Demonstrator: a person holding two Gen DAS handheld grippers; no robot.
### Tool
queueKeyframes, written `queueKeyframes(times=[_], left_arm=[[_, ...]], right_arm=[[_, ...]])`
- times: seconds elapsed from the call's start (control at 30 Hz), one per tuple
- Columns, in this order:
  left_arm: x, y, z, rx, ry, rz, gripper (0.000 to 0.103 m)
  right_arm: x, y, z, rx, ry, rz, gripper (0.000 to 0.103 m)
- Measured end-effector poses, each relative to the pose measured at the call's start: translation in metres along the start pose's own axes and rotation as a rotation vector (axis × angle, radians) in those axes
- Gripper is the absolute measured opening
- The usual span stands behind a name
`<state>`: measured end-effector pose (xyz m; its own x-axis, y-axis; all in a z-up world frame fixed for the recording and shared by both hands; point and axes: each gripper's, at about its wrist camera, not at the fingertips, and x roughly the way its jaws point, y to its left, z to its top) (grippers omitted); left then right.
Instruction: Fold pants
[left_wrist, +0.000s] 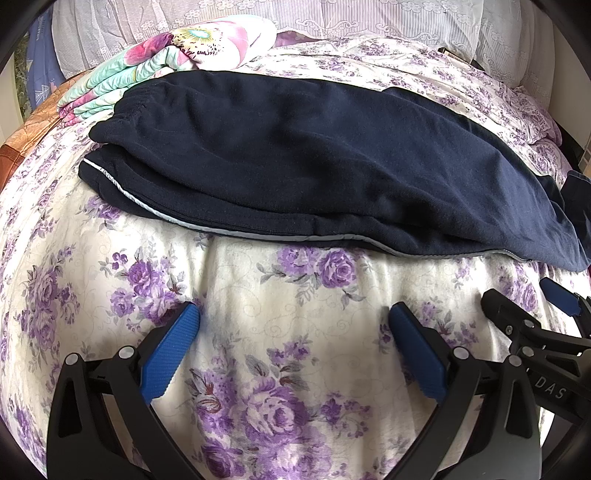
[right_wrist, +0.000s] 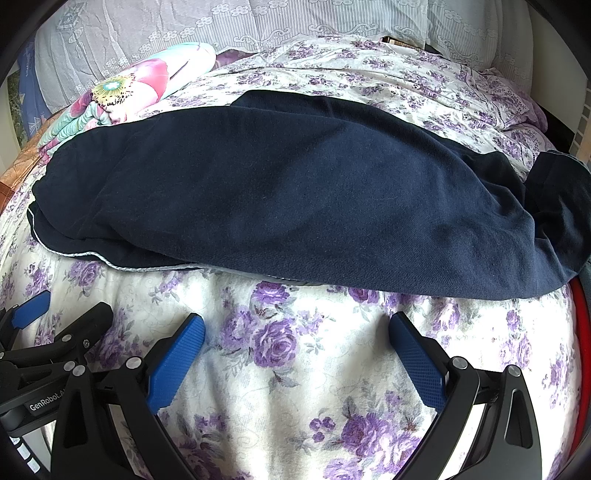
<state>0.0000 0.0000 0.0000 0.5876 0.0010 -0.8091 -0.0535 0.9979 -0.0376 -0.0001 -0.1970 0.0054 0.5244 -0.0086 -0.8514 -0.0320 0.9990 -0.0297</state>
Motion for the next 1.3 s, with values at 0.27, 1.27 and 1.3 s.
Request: queueKeyframes(times=[0.27, 1.27, 1.3], left_arm=[[0.0, 0.0, 0.0, 0.0, 0.0, 0.0, 0.099], [0.0, 0.001, 0.0, 0.0, 0.006, -0.004, 0.099], [0.0, 0.003, 0.001, 0.001, 0.005, -0.005, 0.099]], right_arm=[[0.0, 0.0, 0.0, 0.0, 0.0, 0.0, 0.1], [-0.01, 0.015, 0.0, 0.009, -0.004, 0.027, 0.1], [-0.013, 0.015, 0.0, 0.007, -0.006, 0.056, 0.1]])
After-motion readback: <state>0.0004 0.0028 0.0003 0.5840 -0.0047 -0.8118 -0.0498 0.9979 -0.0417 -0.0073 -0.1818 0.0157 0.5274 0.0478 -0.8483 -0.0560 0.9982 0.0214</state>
